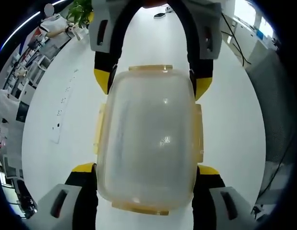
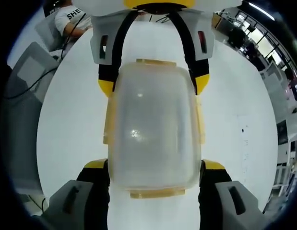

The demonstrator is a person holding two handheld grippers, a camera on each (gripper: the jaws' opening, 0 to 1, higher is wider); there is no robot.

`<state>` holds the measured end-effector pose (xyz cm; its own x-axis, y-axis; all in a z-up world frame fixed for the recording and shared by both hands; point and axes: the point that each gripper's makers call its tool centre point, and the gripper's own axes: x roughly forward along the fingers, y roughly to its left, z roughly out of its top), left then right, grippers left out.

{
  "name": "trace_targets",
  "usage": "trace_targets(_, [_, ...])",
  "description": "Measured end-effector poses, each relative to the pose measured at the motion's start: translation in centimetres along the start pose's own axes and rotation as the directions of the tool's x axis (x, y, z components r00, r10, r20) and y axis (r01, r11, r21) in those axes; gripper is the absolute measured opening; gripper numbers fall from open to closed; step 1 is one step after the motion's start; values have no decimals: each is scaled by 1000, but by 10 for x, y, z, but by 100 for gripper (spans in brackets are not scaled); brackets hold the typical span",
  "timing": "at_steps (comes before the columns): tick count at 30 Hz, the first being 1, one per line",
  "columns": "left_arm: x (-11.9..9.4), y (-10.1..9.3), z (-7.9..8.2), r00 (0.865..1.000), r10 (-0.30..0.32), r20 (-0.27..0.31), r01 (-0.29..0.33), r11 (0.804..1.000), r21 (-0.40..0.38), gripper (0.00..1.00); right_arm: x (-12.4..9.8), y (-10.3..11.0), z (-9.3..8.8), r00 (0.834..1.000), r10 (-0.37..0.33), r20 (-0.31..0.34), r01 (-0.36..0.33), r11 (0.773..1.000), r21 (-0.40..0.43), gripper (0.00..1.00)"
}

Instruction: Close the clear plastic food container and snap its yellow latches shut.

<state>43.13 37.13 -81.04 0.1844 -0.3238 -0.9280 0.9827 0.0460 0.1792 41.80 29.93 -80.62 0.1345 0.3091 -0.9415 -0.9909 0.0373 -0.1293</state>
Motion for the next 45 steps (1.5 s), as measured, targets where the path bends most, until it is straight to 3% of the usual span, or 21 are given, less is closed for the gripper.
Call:
trace_targets(6, [0, 0, 0, 1000, 0, 13, 0, 1000, -4, 79, 3, 0, 0, 1000, -24, 11, 24, 1000, -6, 76])
trace_targets(14, [-1, 0, 2, 999, -2, 34, 2, 1000, -5, 80, -2, -2, 3, 996, 2, 85, -4, 1000, 23, 75])
trace_targets(19, [1, -2, 0, 999, 21, 42, -22, 999, 35, 81, -4, -1, 3, 991, -8, 134, 5, 1000, 21, 76])
trace_targets(27, [-6, 4, 3, 988, 87, 130, -85, 996, -23, 81, -6, -4, 3, 973, -72, 218, 48, 993, 112, 75])
trace_targets(31, [-11, 0, 4, 974, 113, 196, -95, 991, -98, 82, -9, -4, 2, 952, -118, 283, 62, 978, 199, 78])
trace_targets(36, [-19, -3, 7, 942, 173, 288, -108, 968, -228, 82, -8, 1, -3, 926, -142, 351, 20, 944, 329, 82])
trace_targets(41, [-22, -4, 5, 925, 230, 303, -150, 952, -266, 83, -10, 7, 0, 888, -185, 420, 1, 916, 400, 89])
trace_targets(43, [-26, -2, 5, 908, 266, 323, -168, 939, -301, 83, -14, 7, 5, 859, -214, 465, 4, 911, 413, 94])
trace_targets(45, [-30, 0, 4, 893, 297, 338, -185, 927, -326, 84, -12, 13, 2, 859, -214, 465, -5, 905, 425, 95])
